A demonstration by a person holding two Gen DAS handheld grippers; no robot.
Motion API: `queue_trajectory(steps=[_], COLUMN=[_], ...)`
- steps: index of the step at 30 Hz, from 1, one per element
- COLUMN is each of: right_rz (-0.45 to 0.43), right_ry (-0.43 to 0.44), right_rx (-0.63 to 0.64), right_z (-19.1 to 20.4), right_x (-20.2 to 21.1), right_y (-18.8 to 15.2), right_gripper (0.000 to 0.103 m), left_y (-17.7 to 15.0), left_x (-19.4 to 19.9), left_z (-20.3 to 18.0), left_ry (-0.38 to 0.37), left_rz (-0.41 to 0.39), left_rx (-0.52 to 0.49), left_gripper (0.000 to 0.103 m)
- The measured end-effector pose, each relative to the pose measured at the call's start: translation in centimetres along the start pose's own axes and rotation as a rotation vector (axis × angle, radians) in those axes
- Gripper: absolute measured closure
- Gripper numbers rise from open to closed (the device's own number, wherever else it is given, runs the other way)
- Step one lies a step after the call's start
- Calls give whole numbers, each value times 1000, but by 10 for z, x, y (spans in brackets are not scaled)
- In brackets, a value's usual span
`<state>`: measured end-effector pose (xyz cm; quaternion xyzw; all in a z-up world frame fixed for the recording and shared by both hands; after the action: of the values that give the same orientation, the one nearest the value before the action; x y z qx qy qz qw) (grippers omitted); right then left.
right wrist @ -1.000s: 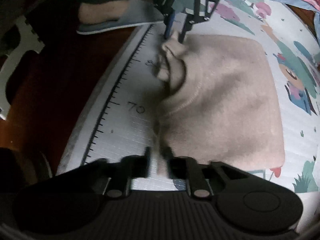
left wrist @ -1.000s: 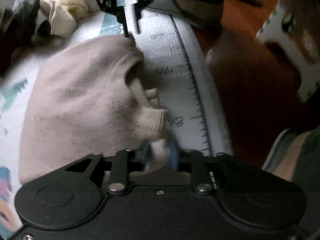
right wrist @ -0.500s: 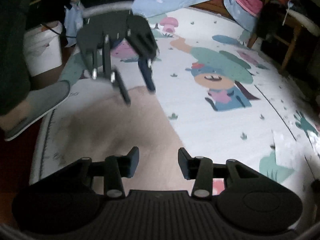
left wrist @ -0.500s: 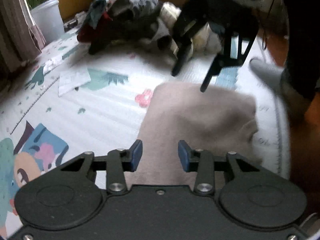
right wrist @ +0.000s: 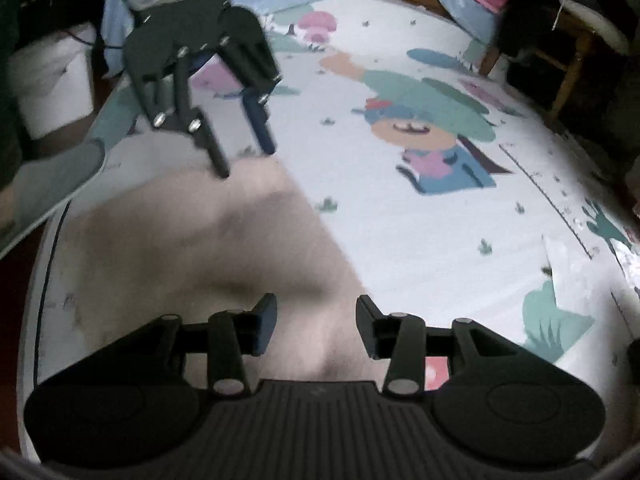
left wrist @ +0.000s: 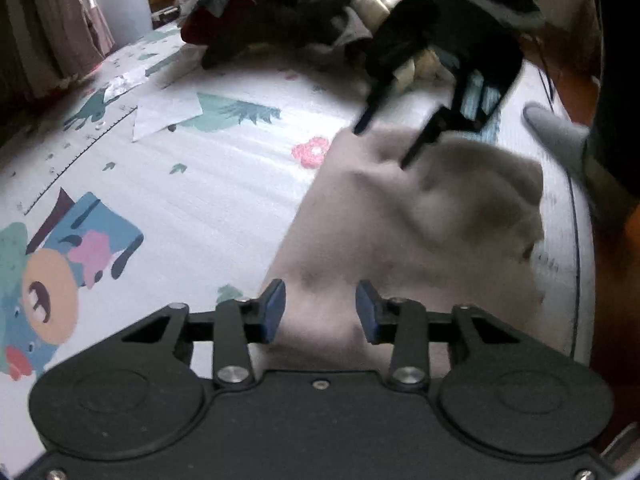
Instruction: Fold clothes
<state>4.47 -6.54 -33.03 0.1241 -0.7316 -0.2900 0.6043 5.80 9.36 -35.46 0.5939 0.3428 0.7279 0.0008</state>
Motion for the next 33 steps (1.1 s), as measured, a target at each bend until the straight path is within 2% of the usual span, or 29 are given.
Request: queue_trajectory(steps=[2, 3, 4, 5, 8, 10, 12, 14, 16, 17, 19, 20, 23, 25, 26, 27, 30, 33], right_rz=[8, 26, 82, 88, 83, 72, 11, 15, 86, 140, 113, 92, 117, 70, 60, 52, 67, 151], right_ry=[16, 22, 28, 22, 17, 35, 28, 26, 48, 63, 59, 55, 65, 49, 42, 37, 46, 73], right_rx=[24, 37, 23, 36, 76, 29, -10, -3, -11, -28, -63, -62, -69, -164, -225, -289, -474, -701], right_z=[6, 10, 12, 13, 15, 8, 4, 7, 14, 19, 22, 23, 18, 6, -2, -7, -25, -38], right_x=[-14, -23, -39, -43, -42, -28, 0, 12, 5, -3, -8, -6, 3, 20, 30, 36, 44, 34], right_y=[7, 8, 1, -3, -8, -6, -7, -18, -43, -59, -75, -78, -68, -60, -57, -56, -67, -90], right_gripper=[70, 69, 68, 65, 64, 67, 66, 66, 66, 66, 64, 64, 65, 59, 51, 44, 32, 28], left_y=[-11, -17, -21, -22, -22, -16, -7, 0, -10, -18, -23, -23, -15, -13, -15, -18, -33, -49], left_x=[-18, -23, -28, -30, -29, -19, -5, 6, -8, -19, -28, -29, -16, -2, 4, 10, 17, 15], left_z=[-9, -12, -14, -10, -7, -5, -10, -18, -32, -36, -36, -34, -25, -12, -7, -2, 9, 14], left_ry=[18, 17, 11, -9, -21, -25, -41, -79, -98, -73, -65, -73, -142, -201, -211, -212, -195, -198], left_rz=[62, 67, 64, 61, 69, 72, 14, -42, 5, 35, -17, -18, 20, 3, -1, -8, -13, 7], left_rx=[-22, -7, 15, 69, 51, 50, 36, 33, 10, 4, 91, 126, 233, 389, 451, 501, 638, 789], left_gripper=[68, 68, 68, 67, 67, 67, 67, 67, 66, 66, 63, 63, 60, 40, 37, 36, 36, 34])
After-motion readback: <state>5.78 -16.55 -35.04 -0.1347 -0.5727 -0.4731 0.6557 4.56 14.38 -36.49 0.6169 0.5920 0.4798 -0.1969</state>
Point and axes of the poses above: each gripper's, at about its wrist camera, not at the fingertips, and x roughly against the way its jaws point, z to its left, y to its top, the point moved 9 cm from there along -x, roughly the way its jaws point, and after that the axes turned 6 degrees about z, right-handed, at the moved point
